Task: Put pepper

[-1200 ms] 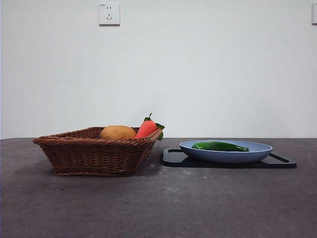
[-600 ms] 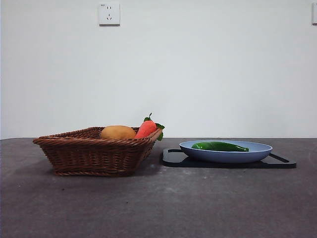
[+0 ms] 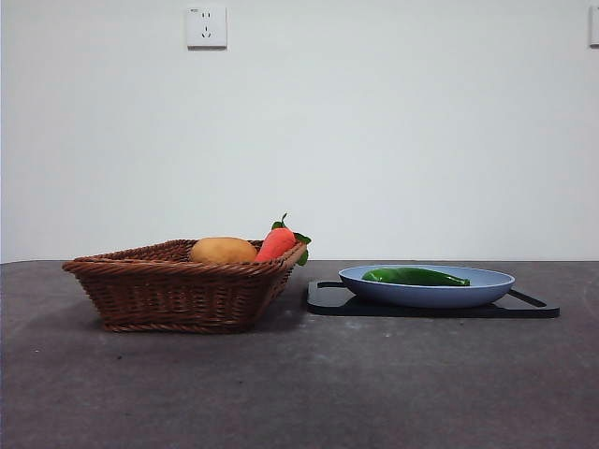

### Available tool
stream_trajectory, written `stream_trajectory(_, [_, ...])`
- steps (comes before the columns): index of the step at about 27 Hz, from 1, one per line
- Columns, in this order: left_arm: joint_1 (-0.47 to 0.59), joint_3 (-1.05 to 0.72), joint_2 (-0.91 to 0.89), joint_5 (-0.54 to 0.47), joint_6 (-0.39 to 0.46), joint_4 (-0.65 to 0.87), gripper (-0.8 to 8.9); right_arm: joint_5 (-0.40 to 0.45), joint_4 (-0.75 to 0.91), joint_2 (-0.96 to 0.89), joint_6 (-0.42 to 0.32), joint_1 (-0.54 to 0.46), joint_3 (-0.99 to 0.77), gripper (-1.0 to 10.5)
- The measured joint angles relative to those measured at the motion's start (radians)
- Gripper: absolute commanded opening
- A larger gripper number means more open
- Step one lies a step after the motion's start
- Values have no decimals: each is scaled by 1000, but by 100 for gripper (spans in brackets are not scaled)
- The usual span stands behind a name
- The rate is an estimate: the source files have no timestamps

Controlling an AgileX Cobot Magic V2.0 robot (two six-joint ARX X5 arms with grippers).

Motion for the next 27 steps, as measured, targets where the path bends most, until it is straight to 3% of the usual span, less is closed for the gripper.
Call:
stream_trajectory(8, [0,0,0,0,0,0,8,150,291,-233,45,0,-432,11])
stream_trajectory(14, [0,0,0,0,0,0,8,163,349,-352,63,0,-654,11])
stream_trajectory(21, [0,0,0,0,0,0,8,188,361,-443,108,0,-806,11])
stream_trajectory(27, [0,0,0,0,0,0,8,188,359,-443,130,0,-837,11])
